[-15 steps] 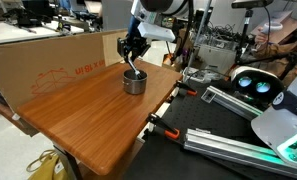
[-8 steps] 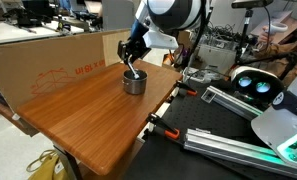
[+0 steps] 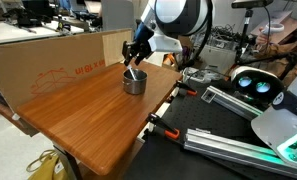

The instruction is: Pick up the black marker from the table and place it in the pot

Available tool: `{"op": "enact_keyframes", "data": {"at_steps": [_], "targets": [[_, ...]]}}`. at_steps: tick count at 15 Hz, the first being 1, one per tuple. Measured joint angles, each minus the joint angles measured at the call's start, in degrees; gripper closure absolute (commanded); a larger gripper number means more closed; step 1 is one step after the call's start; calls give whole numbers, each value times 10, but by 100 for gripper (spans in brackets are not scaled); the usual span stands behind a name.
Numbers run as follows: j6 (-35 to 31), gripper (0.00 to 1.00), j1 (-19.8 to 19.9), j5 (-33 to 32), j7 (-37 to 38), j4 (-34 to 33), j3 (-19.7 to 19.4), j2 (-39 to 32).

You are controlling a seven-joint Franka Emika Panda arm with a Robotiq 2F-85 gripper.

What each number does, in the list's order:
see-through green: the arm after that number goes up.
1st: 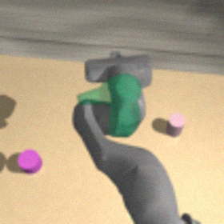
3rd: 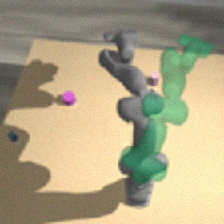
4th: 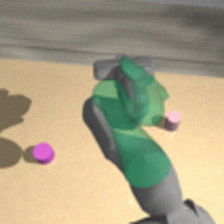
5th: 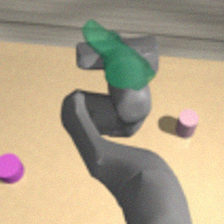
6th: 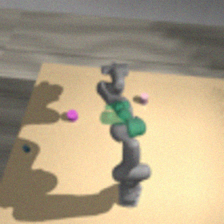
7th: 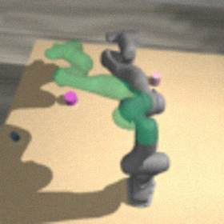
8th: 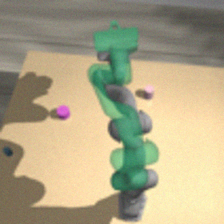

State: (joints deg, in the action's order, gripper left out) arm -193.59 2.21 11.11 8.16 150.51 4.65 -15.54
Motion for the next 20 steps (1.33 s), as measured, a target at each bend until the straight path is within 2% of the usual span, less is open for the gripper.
{"op": "enact_keyframes", "data": {"at_steps": [2,8,11,15,20], "targets": [[1,1,-2,0,0,0,-8,0],[17,0,-9,0,0,-1,-16,1],[54,0,-11,0,0,-1,-16,12],[183,0,-13,-3,0,4,-25,67],[359,0,-18,-5,0,18,-23,187]]}}
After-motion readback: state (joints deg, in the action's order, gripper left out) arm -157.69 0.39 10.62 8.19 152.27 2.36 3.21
